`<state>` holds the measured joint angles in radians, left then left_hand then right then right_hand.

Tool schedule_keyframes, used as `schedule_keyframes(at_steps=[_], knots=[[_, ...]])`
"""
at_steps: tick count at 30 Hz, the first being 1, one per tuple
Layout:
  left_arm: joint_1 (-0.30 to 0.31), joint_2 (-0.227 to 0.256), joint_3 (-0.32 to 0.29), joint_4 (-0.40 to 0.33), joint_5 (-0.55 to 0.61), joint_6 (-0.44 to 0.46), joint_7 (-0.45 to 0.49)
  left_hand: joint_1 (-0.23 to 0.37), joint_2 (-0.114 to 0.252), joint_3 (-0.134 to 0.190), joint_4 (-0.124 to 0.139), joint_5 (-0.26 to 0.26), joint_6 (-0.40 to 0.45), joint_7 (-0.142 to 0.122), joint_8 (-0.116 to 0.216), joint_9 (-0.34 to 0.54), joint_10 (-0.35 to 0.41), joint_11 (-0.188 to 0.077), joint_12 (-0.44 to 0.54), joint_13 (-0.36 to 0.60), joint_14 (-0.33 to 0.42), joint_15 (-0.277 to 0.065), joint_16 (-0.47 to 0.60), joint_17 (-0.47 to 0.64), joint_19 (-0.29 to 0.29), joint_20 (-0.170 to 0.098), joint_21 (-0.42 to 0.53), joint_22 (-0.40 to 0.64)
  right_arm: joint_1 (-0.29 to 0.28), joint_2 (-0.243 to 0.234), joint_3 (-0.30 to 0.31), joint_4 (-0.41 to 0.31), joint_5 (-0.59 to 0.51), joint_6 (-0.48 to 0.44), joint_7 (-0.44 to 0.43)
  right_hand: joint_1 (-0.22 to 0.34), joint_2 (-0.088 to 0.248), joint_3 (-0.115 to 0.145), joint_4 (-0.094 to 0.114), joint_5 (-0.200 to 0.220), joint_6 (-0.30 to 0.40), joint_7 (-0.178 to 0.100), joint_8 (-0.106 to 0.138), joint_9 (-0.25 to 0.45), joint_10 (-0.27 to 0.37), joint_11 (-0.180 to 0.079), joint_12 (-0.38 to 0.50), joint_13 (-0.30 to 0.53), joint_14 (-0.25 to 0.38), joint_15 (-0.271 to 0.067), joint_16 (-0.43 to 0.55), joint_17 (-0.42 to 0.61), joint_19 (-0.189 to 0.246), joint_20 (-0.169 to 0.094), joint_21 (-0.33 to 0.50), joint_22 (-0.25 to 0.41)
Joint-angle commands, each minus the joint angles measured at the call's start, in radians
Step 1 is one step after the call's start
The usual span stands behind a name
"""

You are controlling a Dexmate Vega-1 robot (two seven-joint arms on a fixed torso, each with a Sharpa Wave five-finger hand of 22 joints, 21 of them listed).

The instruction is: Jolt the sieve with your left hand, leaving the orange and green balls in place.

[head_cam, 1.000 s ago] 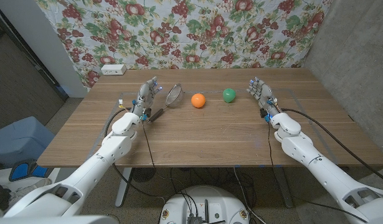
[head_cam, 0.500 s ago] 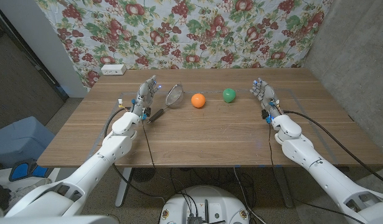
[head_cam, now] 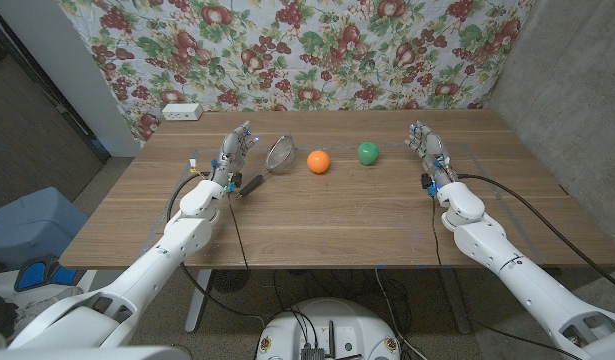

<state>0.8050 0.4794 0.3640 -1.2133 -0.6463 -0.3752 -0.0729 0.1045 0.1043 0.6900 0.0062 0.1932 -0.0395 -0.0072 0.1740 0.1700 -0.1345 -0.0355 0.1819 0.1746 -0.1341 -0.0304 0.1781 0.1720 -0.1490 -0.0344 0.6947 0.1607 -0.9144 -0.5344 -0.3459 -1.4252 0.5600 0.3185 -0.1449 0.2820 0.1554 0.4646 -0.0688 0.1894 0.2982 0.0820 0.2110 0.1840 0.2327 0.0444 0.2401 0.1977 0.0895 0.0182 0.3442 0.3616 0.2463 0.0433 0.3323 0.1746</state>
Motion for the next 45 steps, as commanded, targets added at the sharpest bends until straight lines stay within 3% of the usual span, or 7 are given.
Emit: schedule_keyframes(at_steps=[1,11,29,45], knots=[[0.002,0.003,-0.001,0.004,0.004,-0.006,0.003,0.002,0.018,-0.001,-0.009,0.005,-0.003,0.001,0.006,0.002,0.000,0.004,0.010,0.003,0.000,-0.003,0.008,0.002,0.006,0.001,-0.007,0.004,-0.003,-0.033,-0.024,-0.107,-0.142,-0.112,-0.140,0.023,0.008,0.010,-0.020,0.010,0.014,-0.002,-0.001,0.002,0.013,-0.003,-0.002,0.004,0.015,0.000,-0.001,-0.003,0.005,0.003,-0.006,0.004],[0.003,0.006,-0.002,0.008,0.005,-0.010,0.001,0.001,0.018,-0.001,-0.014,0.005,0.000,0.002,0.007,0.002,0.003,0.003,0.011,0.003,0.002,0.000,0.009,0.002,0.015,0.002,-0.010,0.005,0.015,-0.045,-0.043,-0.154,-0.205,-0.172,-0.177,0.049,0.015,0.025,-0.039,0.018,0.023,-0.009,-0.001,0.002,0.023,-0.008,-0.003,0.004,0.028,-0.010,0.001,-0.006,0.011,0.001,-0.008,0.005],[-0.005,-0.005,-0.001,0.030,0.003,-0.024,-0.008,-0.001,0.018,-0.003,-0.024,0.003,0.007,0.005,0.009,0.002,0.010,0.008,0.013,0.003,0.009,0.003,0.010,0.002,0.029,0.009,-0.019,0.005,0.062,-0.068,-0.079,-0.217,-0.290,-0.282,-0.190,0.061,0.021,0.033,-0.046,0.023,0.036,-0.013,0.001,0.003,0.036,-0.011,-0.002,0.005,0.034,-0.015,0.003,-0.005,0.018,-0.003,-0.010,0.006],[0.002,-0.010,0.000,0.023,0.013,-0.030,0.015,-0.004,0.019,-0.003,-0.030,0.003,0.011,0.007,0.009,0.002,0.013,0.006,0.014,0.003,0.011,0.002,0.010,0.002,0.037,0.010,-0.026,0.005,0.122,-0.071,-0.110,-0.211,-0.328,-0.321,-0.152,0.066,0.022,0.035,-0.047,0.025,0.037,-0.016,-0.001,0.003,0.036,-0.012,-0.005,0.006,0.033,-0.019,0.003,-0.004,0.019,-0.003,-0.012,0.006]])
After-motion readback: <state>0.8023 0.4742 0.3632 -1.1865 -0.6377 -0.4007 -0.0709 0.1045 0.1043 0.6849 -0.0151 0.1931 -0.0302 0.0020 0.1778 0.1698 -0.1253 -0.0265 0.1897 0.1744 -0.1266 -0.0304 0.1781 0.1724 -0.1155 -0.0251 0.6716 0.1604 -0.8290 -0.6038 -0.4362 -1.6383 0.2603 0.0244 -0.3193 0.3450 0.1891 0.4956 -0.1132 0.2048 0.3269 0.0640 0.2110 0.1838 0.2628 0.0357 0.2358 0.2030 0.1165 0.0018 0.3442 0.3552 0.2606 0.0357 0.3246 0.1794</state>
